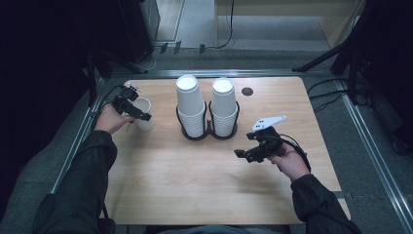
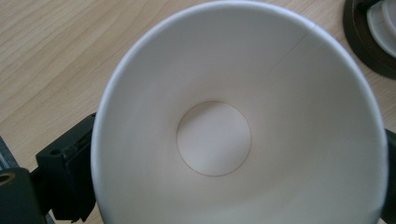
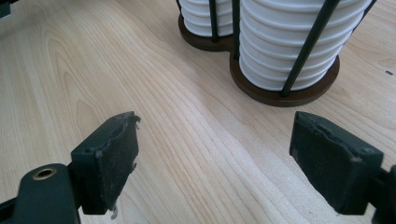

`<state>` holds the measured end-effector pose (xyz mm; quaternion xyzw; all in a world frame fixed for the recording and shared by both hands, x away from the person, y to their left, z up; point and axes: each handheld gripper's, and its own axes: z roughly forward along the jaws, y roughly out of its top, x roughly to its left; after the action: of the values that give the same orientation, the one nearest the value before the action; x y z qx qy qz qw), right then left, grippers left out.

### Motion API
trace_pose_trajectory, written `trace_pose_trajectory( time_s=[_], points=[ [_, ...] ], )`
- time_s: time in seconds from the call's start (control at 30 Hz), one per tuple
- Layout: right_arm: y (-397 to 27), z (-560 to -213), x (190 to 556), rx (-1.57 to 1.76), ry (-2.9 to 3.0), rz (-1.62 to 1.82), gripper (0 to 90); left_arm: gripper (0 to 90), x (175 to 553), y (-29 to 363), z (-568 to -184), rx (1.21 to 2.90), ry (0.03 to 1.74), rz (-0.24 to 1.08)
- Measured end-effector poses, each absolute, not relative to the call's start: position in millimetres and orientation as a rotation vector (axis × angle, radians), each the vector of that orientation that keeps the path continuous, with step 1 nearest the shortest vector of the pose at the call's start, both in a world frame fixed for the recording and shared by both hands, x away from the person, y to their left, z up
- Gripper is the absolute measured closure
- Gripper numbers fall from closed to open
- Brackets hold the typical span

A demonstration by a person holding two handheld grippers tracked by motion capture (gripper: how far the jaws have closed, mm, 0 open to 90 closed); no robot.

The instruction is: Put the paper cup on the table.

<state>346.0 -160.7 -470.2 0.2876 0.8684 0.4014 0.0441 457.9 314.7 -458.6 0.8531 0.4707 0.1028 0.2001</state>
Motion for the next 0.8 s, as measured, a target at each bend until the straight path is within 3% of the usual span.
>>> trace_pose_trajectory(
  time_s=[0.8],
  points=[
    [-159.8,-470.6,347.0,0.876,2.659,1.221,15.7,0.0,453.1,325.9,-423.6,2.308,1.299,0.257]
  ],
)
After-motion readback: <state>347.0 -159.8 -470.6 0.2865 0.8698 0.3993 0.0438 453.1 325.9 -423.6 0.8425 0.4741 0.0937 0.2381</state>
